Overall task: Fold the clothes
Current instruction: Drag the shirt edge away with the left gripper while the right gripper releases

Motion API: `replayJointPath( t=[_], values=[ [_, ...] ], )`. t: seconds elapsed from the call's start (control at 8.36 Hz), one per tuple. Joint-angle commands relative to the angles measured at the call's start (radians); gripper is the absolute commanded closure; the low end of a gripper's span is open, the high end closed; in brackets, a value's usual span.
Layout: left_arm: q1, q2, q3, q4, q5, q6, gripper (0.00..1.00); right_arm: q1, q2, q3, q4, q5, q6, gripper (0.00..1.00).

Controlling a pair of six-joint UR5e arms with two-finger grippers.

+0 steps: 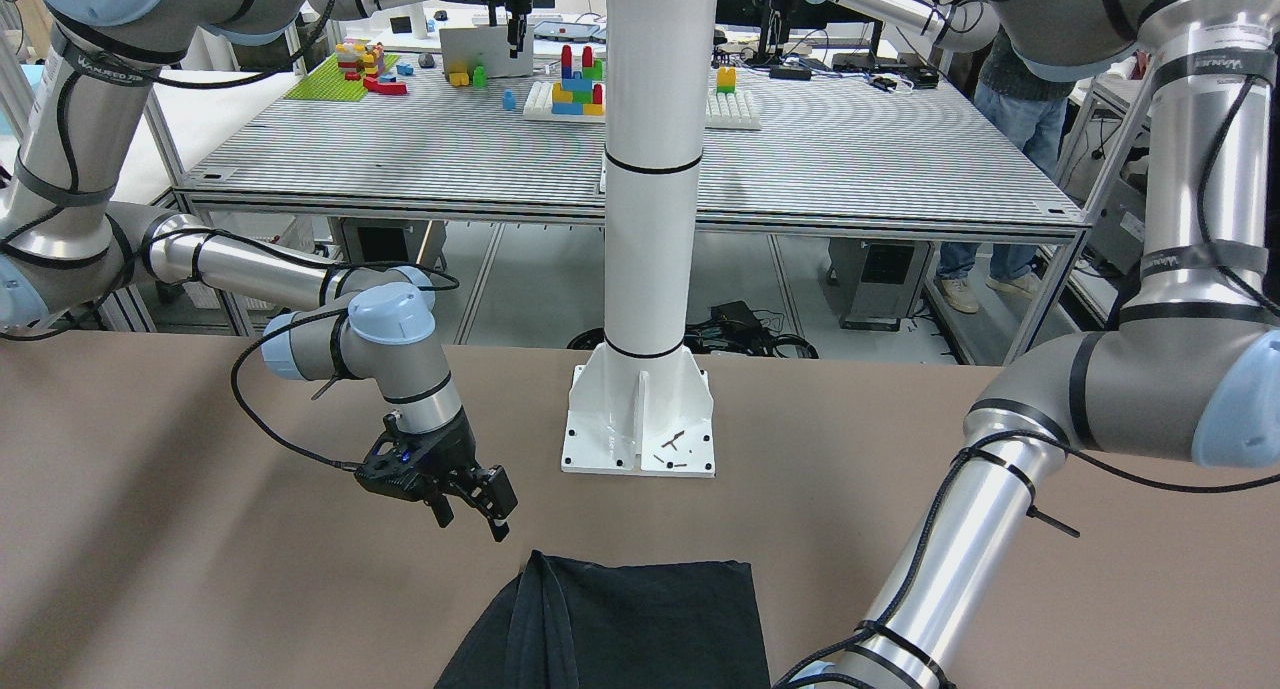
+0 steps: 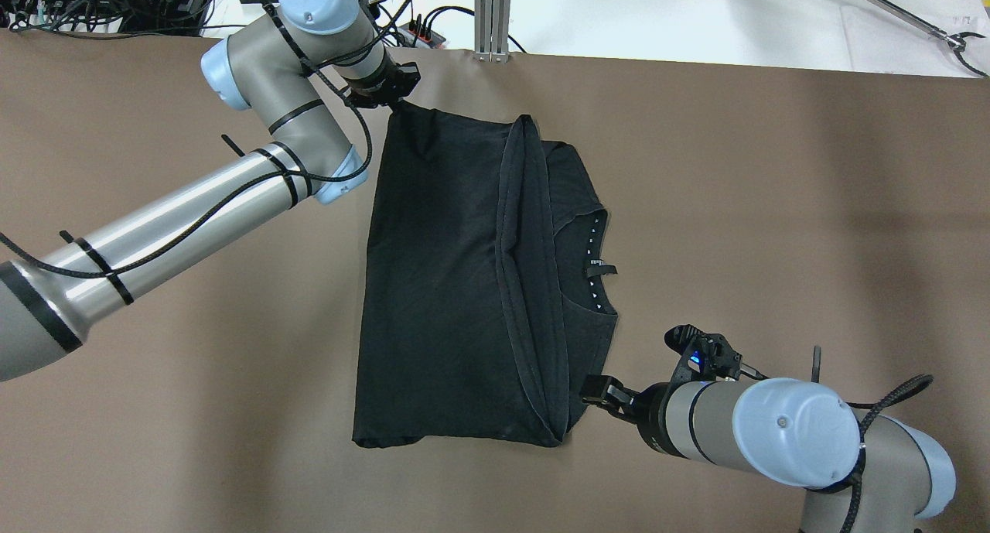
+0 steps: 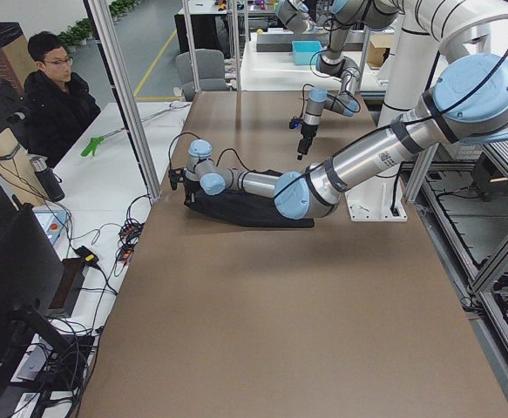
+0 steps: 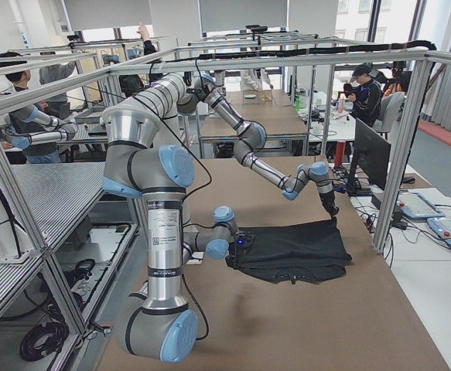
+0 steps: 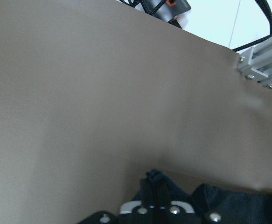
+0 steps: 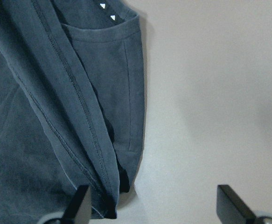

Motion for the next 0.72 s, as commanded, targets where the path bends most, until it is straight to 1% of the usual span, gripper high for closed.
replayJointPath(
  t=[0.0,0.12,0.24,0.36,0.48,0.6],
  values=[
    [0.024,-0.060,0.057,-0.026,0.067,0.003,0.99,-0.005,0.004,-0.014,0.000,-0.035,0.000,0.05],
    [0.026,-0.059,0.056,-0.026,0.075,0.008,0.43,-0.006,0.004,-0.016,0.000,-0.035,0.000,0.06],
    [0.033,-0.059,0.047,-0.028,0.095,0.053,0.06,-0.011,0.007,-0.017,0.000,-0.040,0.000,0.05],
    [0.021,-0.015,-0.012,-0.026,0.089,0.089,0.06,-0.022,0.023,-0.022,0.000,-0.081,-0.002,0.05],
    [0.011,0.089,-0.139,-0.022,0.084,0.162,0.06,-0.028,0.068,-0.036,-0.061,-0.099,-0.018,0.05],
    [0.011,0.166,-0.213,-0.020,0.084,0.178,0.06,-0.028,0.191,-0.056,-0.232,-0.099,-0.084,0.06]
  ],
)
